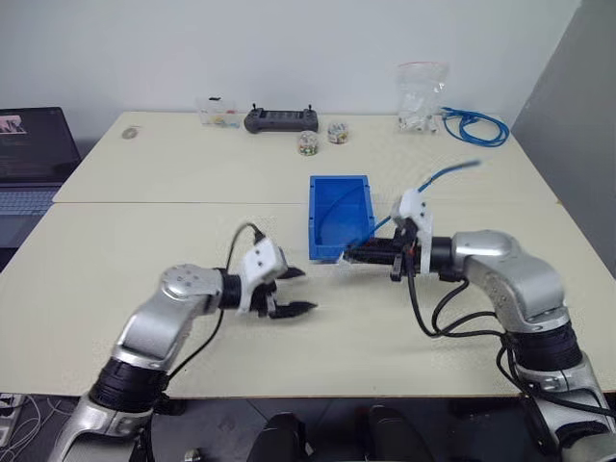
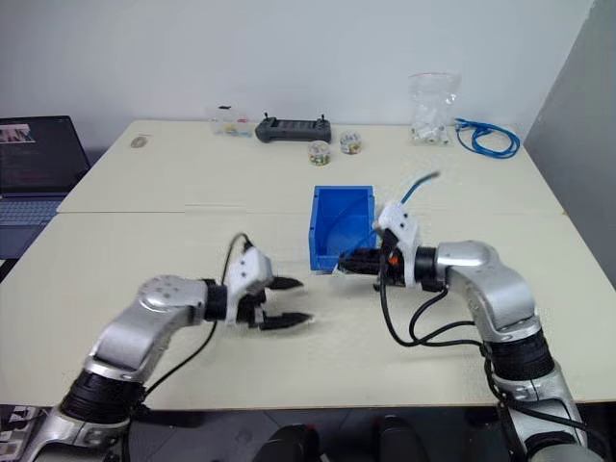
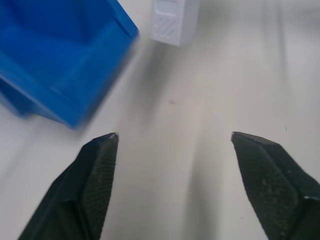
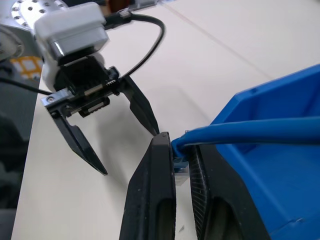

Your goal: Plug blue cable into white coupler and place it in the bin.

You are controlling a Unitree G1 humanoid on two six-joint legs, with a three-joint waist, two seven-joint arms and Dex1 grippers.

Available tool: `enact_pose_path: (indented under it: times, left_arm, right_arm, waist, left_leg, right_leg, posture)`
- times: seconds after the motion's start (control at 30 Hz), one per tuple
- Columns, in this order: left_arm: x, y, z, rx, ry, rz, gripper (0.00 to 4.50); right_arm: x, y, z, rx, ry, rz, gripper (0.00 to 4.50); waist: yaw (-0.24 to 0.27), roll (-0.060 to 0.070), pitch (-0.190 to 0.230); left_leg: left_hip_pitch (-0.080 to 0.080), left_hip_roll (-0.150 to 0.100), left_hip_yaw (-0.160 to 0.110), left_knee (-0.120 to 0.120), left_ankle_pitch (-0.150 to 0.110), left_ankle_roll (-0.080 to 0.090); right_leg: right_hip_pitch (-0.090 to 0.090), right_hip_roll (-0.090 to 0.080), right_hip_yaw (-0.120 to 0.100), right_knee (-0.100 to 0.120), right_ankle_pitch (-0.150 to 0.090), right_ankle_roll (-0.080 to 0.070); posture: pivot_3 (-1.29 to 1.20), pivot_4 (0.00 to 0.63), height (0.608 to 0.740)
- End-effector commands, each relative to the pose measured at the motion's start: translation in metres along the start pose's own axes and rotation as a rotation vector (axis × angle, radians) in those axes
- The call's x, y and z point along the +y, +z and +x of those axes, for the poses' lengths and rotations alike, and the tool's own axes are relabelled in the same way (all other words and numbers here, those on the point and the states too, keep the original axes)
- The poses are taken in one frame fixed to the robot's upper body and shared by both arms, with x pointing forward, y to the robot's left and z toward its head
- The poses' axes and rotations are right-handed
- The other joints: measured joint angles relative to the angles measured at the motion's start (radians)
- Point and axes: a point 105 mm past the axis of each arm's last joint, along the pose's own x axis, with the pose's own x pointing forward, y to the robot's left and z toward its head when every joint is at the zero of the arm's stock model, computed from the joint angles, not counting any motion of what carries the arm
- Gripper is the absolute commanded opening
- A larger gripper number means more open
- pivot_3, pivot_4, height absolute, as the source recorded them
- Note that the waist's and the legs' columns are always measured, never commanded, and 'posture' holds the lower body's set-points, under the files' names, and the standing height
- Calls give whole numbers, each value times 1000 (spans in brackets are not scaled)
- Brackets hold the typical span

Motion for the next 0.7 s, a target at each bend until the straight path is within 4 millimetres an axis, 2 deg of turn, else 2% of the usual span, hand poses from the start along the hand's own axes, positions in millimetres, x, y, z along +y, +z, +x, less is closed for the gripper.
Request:
enact_pose_path:
  times: [0.03, 0.13, 0.27, 0.3, 0.37, 0.5, 0.57, 0.7]
  left_arm:
    - [1, 18, -10, -32, 26, 49, 4500]
    - [1, 21, -10, -41, 30, 59, 4500]
    - [3, 21, -8, -47, 38, 67, 4500]
    - [3, 20, -8, -48, 39, 68, 4500]
    - [3, 20, -8, -49, 39, 71, 4500]
    - [5, 18, -8, -53, 38, 82, 4500]
    - [7, 18, -7, -59, 40, 84, 4500]
    - [10, 16, -5, -65, 50, 91, 4500]
  right_arm:
    - [-27, 32, 3, -39, -61, -26, 108]
    - [-47, 43, 21, -4, -79, -52, 108]
    - [-70, 34, 50, 144, -90, -159, 108]
    - [-72, 30, 55, 185, -78, -188, 668]
    - [-75, 25, 63, 245, -51, -232, 980]
    - [-79, 23, 74, 333, -17, -331, 1887]
    - [-80, 26, 76, 337, -9, -348, 2401]
    - [-86, 38, 75, 304, -36, -374, 3342]
  waist:
    - [-2, 1, 1]
    - [-2, 1, 1]
    - [-7, 2, 2]
    - [-6, 2, 2]
    - [-5, 2, 2]
    - [-2, 2, 2]
    - [-3, 2, 2]
    - [-2, 2, 2]
  left_leg:
    - [0, 0, 0, 0, 0, 0]
    - [1, 0, 2, -1, 0, 0]
    - [0, 1, 4, -1, 0, 0]
    - [1, 1, 7, -1, 0, 0]
    - [0, 1, 7, -1, 0, 0]
    - [-3, 0, 8, 0, 1, -1]
    - [-9, 0, 10, 1, 2, -4]
    - [-10, 0, 9, 0, 3, -4]
  right_leg:
    - [0, 0, 0, 0, 0, 0]
    - [0, 0, 0, 0, 0, -1]
    - [-2, 0, 2, 1, 1, -1]
    - [-2, 0, 3, 1, 1, -1]
    - [-3, 0, 3, 1, 1, -1]
    - [-6, 0, 4, 1, 1, -1]
    - [-13, 0, 4, 3, 1, -1]
    - [-14, -1, 5, 3, 1, -2]
  posture:
    - [0, 150, 740]
    - [0, 150, 740]
    - [0, 150, 740]
    - [0, 150, 740]
    - [0, 150, 740]
    - [0, 150, 740]
    - [0, 150, 740]
    - [0, 150, 740]
